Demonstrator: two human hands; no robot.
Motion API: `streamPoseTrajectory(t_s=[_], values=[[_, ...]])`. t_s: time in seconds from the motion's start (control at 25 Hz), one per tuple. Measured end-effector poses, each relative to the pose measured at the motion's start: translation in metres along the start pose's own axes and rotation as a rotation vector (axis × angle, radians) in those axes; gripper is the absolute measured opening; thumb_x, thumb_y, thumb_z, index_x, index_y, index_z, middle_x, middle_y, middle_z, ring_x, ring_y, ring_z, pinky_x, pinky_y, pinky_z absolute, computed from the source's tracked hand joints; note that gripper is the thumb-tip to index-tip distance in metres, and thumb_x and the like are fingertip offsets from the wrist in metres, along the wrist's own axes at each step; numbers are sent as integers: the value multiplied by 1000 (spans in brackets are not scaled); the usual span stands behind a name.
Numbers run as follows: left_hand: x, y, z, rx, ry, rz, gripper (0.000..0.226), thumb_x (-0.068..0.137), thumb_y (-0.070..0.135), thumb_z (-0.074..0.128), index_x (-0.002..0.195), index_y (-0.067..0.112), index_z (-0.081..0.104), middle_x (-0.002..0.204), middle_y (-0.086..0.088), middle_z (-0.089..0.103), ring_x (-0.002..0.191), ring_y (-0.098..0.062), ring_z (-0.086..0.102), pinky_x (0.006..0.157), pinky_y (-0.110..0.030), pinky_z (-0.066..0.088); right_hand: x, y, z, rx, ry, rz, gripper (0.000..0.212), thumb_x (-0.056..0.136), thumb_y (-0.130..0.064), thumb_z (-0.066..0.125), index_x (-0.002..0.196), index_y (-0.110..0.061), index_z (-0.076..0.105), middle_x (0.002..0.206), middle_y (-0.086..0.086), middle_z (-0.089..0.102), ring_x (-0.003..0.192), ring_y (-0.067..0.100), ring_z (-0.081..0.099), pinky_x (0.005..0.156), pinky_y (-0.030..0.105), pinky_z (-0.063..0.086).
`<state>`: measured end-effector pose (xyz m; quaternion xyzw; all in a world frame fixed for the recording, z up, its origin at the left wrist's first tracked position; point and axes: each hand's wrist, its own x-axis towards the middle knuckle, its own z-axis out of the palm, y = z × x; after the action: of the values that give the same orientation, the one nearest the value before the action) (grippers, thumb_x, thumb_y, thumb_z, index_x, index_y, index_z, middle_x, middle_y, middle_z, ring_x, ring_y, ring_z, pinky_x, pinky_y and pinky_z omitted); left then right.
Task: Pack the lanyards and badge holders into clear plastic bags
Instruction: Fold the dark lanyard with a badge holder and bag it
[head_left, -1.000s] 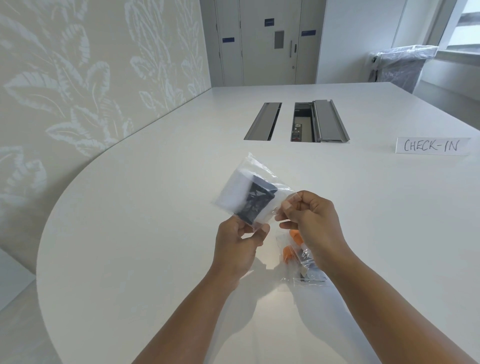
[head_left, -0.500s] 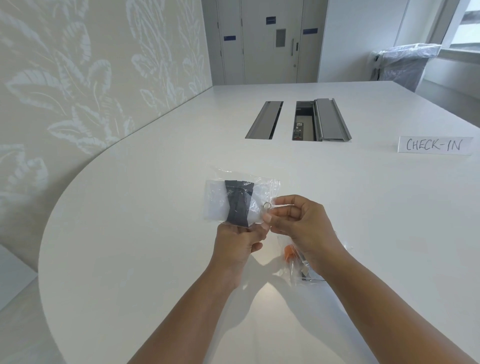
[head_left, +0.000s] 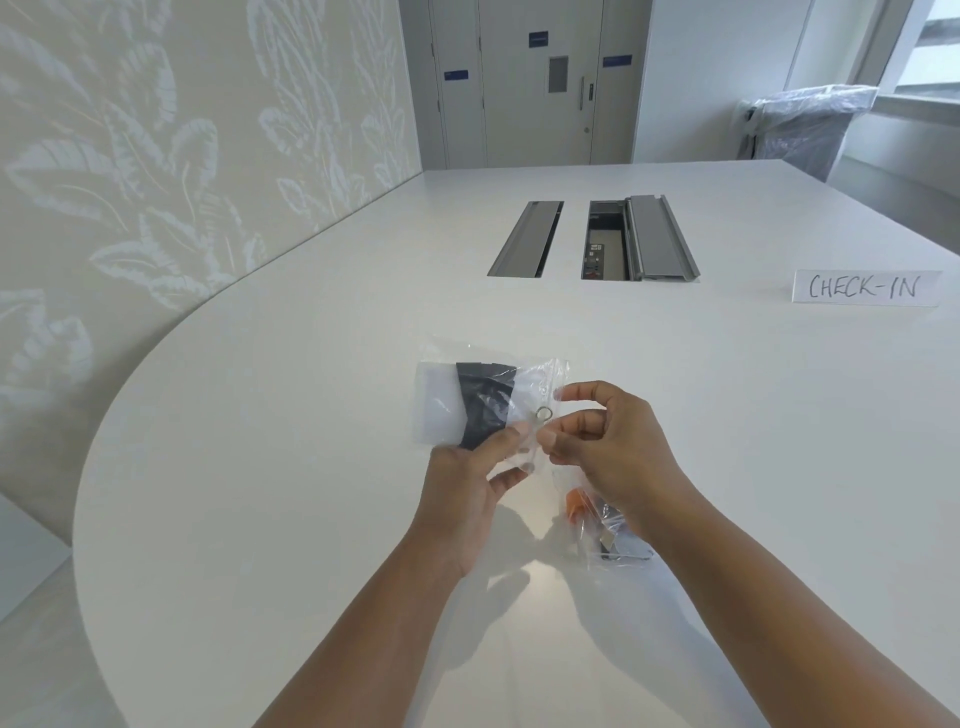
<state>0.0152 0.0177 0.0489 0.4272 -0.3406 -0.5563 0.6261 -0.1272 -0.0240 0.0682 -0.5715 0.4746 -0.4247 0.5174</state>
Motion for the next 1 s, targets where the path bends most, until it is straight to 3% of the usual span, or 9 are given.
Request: streamPoseTrajectory(t_s=[0.12, 0.28, 0.44, 0.52, 0.68, 0.84, 1.0], values=[[4, -2, -3, -100, 112, 26, 28, 67, 10, 81, 94, 2, 77, 96, -15, 74, 80, -20, 67, 72, -29, 56, 0, -1, 2, -30, 3, 8, 44, 80, -10, 81, 118, -14, 58, 73, 1, 77, 66, 13, 72, 80, 35, 61], [2, 1, -2, -86, 166, 55, 20, 62, 17, 82, 81, 13, 79, 84, -5, 74, 70, -14, 65, 71, -29, 51, -3, -5, 1, 11, -62, 41, 69, 74, -20, 86, 131, -20, 47, 84, 1, 78, 77, 17, 76, 82, 32, 59], [2, 3, -3, -77, 179, 61, 7, 73, 13, 79, 75, 19, 81, 85, -1, 76, 73, -13, 67, 79, -32, 49, -12, -10, 6, 27, -140, 91, 75, 73, -15, 87, 134, -20, 44, 88, 3, 78, 81, 19, 76, 54, 15, 50], [2, 3, -2, -72, 194, 63, 7, 74, 12, 78, 74, 19, 80, 80, -1, 74, 71, -14, 65, 79, -33, 48, -14, -11, 9, 42, -137, 109, 73, 74, -15, 86, 133, -20, 44, 87, 5, 78, 80, 20, 76, 50, 14, 48], [3, 2, -3, -96, 220, 88, 18, 64, 17, 82, 81, 15, 77, 79, -4, 71, 69, -13, 63, 71, -29, 48, -13, -11, 10, 29, -115, 114, 69, 76, -15, 84, 132, -19, 44, 83, 6, 78, 77, 21, 77, 59, 19, 52], [3, 2, -3, -97, 232, 108, 34, 61, 19, 83, 93, 12, 75, 85, -6, 73, 74, -17, 67, 68, -29, 54, -12, -10, 8, -45, -92, 43, 72, 76, -14, 84, 132, -21, 41, 78, 5, 78, 73, 19, 76, 81, 33, 60], [1, 3, -1, -64, 217, 120, 16, 68, 12, 80, 82, 20, 79, 86, -7, 76, 76, -20, 71, 72, -33, 59, -11, -11, 7, -67, -78, 23, 70, 72, -10, 85, 124, -25, 41, 76, 7, 77, 71, 20, 75, 86, 40, 59]])
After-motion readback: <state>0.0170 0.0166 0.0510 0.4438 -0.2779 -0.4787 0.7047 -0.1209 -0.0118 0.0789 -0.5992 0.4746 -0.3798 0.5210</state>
